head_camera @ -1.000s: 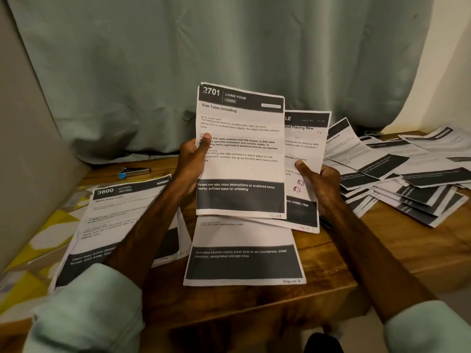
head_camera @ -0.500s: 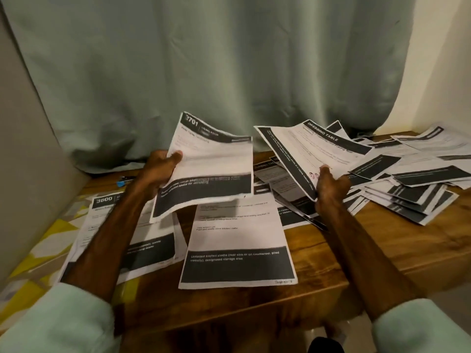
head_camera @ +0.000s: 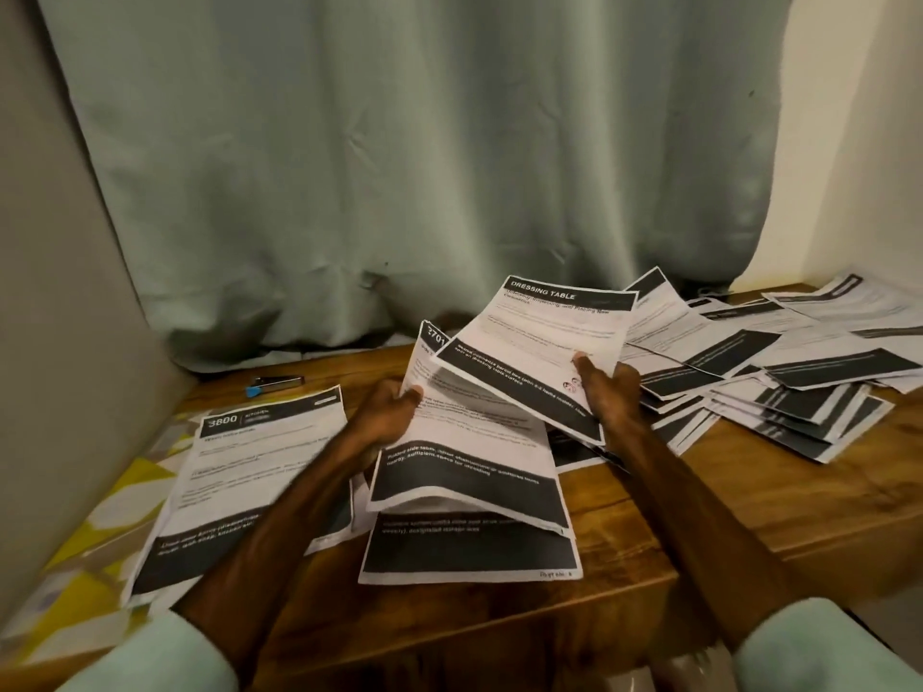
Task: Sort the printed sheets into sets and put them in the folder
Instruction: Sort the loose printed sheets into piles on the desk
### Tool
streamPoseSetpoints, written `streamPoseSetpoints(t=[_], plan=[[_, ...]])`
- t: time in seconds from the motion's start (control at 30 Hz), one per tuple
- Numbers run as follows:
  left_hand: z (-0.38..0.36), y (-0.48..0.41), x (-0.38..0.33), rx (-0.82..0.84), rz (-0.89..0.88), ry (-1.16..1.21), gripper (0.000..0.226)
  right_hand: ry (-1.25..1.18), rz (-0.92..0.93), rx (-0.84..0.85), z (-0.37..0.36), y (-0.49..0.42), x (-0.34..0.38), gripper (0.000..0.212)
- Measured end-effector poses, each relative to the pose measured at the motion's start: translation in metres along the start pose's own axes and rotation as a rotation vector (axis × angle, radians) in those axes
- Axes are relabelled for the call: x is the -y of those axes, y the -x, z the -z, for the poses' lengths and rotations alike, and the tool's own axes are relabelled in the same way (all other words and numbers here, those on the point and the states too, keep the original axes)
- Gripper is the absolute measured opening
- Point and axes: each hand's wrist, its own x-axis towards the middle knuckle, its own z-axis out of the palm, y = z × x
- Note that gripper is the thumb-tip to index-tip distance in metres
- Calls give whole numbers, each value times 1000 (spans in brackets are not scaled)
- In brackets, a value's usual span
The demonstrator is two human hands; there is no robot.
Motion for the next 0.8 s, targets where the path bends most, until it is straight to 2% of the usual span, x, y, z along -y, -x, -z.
streamPoseSetpoints(t=[0.1,0.17,0.23,0.33,0.37,0.43,0.5,0.57,0.67,0.8], plan=[[-4,4,5,42,-22,-114,25,24,22,20,-1,-2,-2,27],[-10,9,17,56,-108,-174,27,58,48,47,-2,-3,-4,27],[-12,9,30,50,-263,-262,43,80,44,96,-2,-3,-3,29],[-12,-15,50,-111,-292,-368,79,2,-1,172,-1,0,0,26],[-11,-17,46,-159,-274,-316,84,-22,-9,202,-2,2,1,26],[-6,-8,26,-215,-233,-101,60,-56,-2,265,-3,3,0,29],[-3,-8,13,-137,-146,223,34,-40,11,306,-4,3,0,32],[0,-8,3,-36,-52,483,36,-26,15,318,-4,2,0,33],[2,-10,-4,62,-63,537,41,-39,7,324,-3,-1,-1,35],[-6,-11,-6,48,-145,513,25,-57,4,332,-2,-1,-3,35]])
